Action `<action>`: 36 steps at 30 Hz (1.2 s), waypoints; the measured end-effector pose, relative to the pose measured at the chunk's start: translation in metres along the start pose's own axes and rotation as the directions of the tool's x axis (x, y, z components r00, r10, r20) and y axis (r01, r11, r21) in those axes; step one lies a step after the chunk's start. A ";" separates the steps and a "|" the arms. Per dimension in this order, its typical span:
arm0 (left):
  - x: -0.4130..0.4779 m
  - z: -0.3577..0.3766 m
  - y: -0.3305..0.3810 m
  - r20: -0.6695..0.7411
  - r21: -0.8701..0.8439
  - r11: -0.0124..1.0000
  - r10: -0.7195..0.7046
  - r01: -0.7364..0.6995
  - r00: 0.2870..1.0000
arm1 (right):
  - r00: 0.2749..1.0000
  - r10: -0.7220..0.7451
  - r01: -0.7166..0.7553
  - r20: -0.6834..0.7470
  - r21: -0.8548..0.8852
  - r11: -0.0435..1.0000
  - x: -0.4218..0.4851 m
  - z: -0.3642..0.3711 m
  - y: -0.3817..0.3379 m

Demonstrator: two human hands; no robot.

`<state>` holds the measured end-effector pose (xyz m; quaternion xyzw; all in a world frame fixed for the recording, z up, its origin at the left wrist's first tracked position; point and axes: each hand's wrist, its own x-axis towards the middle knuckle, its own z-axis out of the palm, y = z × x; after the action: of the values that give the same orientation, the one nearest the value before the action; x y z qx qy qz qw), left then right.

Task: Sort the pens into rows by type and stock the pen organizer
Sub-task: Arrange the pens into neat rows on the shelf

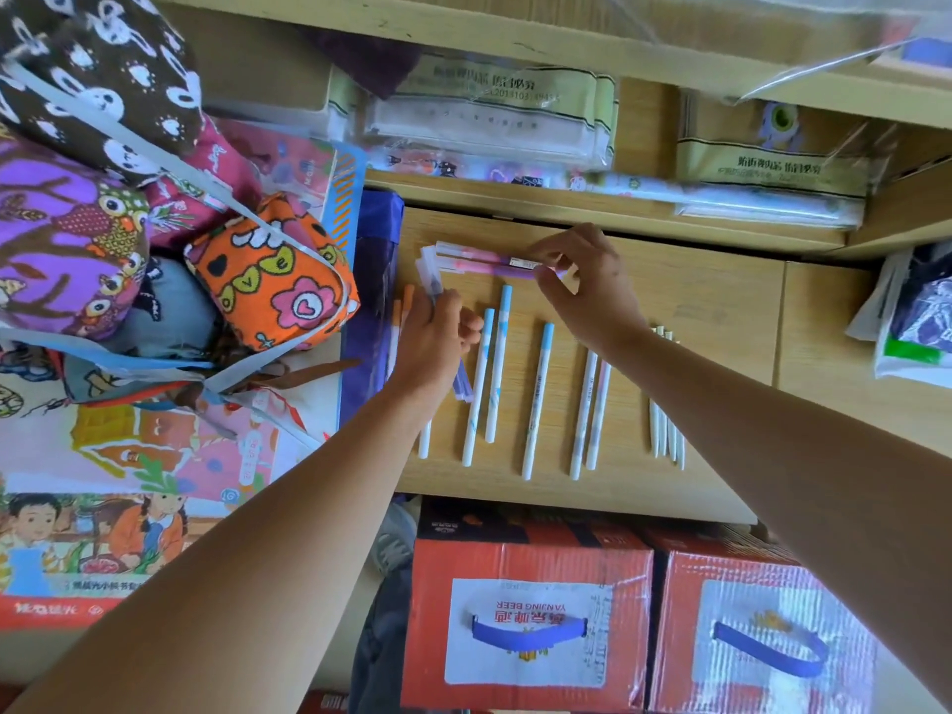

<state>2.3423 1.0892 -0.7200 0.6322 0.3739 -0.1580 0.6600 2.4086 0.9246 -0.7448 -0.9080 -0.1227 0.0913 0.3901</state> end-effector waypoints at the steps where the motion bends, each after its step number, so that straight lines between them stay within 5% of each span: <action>1: -0.001 0.005 0.001 -0.007 -0.003 1.000 -0.008 0.008 1.000 | 0.998 0.059 -0.061 0.024 0.099 0.993 -0.003 -0.006 -0.004; 4: -0.003 0.026 0.008 0.012 -0.034 0.997 -0.074 0.074 0.997 | 0.920 0.220 -0.335 0.325 0.357 0.872 -0.014 -0.023 -0.017; 8: -0.004 0.055 0.006 0.098 0.013 0.999 -0.051 0.050 0.994 | 0.802 0.239 -0.488 0.548 0.371 0.790 -0.028 -0.040 -0.017; 13: -0.003 0.079 -0.001 0.220 0.343 0.935 0.010 -0.087 0.975 | 0.828 0.236 -0.420 0.509 0.282 0.863 -0.035 -0.073 0.016; 16: -0.002 0.086 0.000 0.190 0.688 0.661 0.232 -0.298 0.954 | 0.854 0.301 -0.387 0.425 0.132 0.912 -0.033 -0.098 0.042; 19: 0.001 0.087 0.000 0.299 0.818 0.327 0.460 -0.473 0.836 | 0.865 0.338 -0.366 0.371 0.005 0.931 -0.032 -0.117 0.066; 23: 0.006 0.088 0.001 0.431 0.864 0.017 0.491 -0.503 0.757 | 0.900 0.299 -0.248 0.317 -0.194 0.949 -0.029 -0.127 0.083; 28: 0.018 0.088 -0.007 0.450 0.887 -0.062 0.339 -0.458 0.826 | 0.932 0.236 -0.142 0.273 -0.324 0.935 -0.017 -0.124 0.098; 33: 0.018 0.084 -0.014 0.479 0.872 -0.070 0.324 -0.484 0.816 | 0.954 0.064 0.093 0.294 -0.489 0.867 -0.014 -0.114 0.101; 36: 0.018 0.086 -0.016 0.503 0.859 -0.077 0.316 -0.506 0.805 | 0.972 0.011 0.108 0.234 -0.492 0.864 -0.019 -0.108 0.103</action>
<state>2.3692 1.0096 -0.7508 0.9703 -0.0923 -0.2007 0.0986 2.4346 0.7761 -0.7455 -0.9579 -0.2092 0.1504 0.1263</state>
